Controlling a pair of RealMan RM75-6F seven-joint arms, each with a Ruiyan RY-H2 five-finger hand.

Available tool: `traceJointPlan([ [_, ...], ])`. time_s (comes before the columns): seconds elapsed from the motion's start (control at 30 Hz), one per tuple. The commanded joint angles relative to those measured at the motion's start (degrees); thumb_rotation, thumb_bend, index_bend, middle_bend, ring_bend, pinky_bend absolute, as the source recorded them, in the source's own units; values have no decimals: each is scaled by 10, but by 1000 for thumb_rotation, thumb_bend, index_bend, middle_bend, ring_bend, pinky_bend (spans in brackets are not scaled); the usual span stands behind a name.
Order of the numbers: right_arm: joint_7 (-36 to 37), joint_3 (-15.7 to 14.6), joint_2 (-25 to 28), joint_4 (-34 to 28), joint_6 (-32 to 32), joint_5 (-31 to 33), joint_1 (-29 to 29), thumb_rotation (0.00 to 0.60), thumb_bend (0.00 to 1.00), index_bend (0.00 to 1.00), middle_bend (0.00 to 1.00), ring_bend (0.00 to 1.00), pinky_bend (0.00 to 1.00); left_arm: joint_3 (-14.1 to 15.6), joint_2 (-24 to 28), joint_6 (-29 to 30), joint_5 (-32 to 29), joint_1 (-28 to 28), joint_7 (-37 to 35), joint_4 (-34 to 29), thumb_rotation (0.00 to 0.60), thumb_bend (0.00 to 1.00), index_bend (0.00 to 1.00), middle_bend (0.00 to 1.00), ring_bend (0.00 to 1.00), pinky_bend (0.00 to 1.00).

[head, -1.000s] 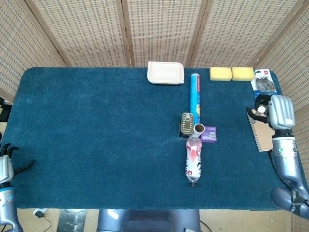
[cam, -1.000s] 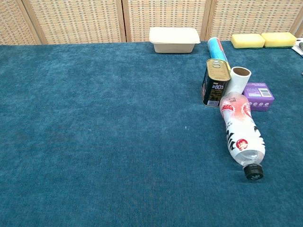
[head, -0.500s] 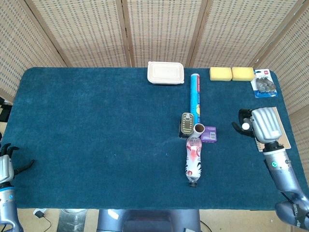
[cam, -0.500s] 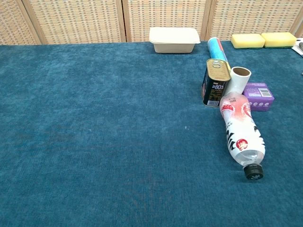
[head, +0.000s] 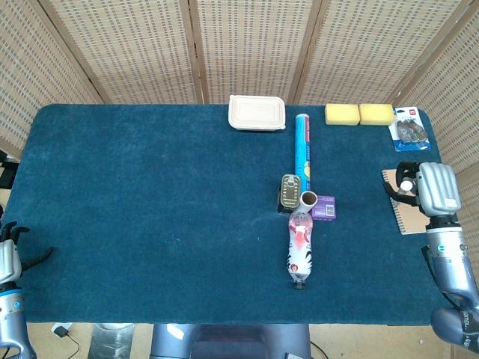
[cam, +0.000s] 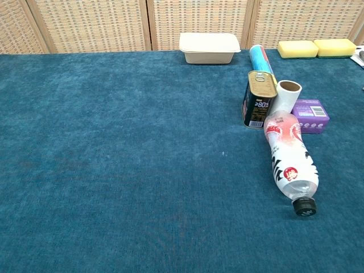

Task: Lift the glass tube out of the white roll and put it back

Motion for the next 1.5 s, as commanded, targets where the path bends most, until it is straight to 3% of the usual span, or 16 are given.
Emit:
traceJointPlan([
  [0.03, -2, 36, -22, 45, -11, -45, 13, 600, 332, 811, 1000, 1000, 965, 1, 1, 5, 1, 3, -8, -2, 381, 29, 317, 176, 79, 204],
  [0.1, -1, 48, -32, 42, -5, -26, 13, 600, 332, 811, 1000, 1000, 966, 2, 1, 3, 2, 3, -9, -1, 384, 29, 317, 176, 79, 204],
  [0.27, -1, -22, -12, 6, 16, -146, -3, 600, 332, 811, 1000, 1000, 966, 0, 0, -5, 0, -2, 0, 1, 382, 29, 316, 176, 79, 204],
  [0.33, -8, -15, -22, 12, 11, -129, 1, 600, 332, 811, 1000, 1000, 965, 0, 0, -2, 0, -1, 1, 0, 383, 30, 316, 176, 79, 204],
  [0.43, 5, 19, -38, 13, -13, -64, 13, 600, 332, 811, 1000, 1000, 965, 1, 1, 5, 1, 3, -7, -2, 380, 28, 317, 176, 79, 204],
  [0.73, 22, 45, -34, -26, -39, -27, 32, 600, 333, 811, 1000, 1000, 965, 1, 1, -1, 1, 0, -3, 0, 382, 30, 317, 176, 79, 203],
  [1.1, 38, 50, -23, -95, -53, -21, 37, 600, 332, 811, 1000, 1000, 966, 1, 1, -1, 1, 0, -3, 0, 382, 29, 317, 176, 79, 204],
  [1.5, -6, 66, -40, -134, -64, 24, 60, 600, 332, 811, 1000, 1000, 974, 2, 1, -1, 2, 1, -4, 0, 384, 30, 316, 176, 79, 204],
])
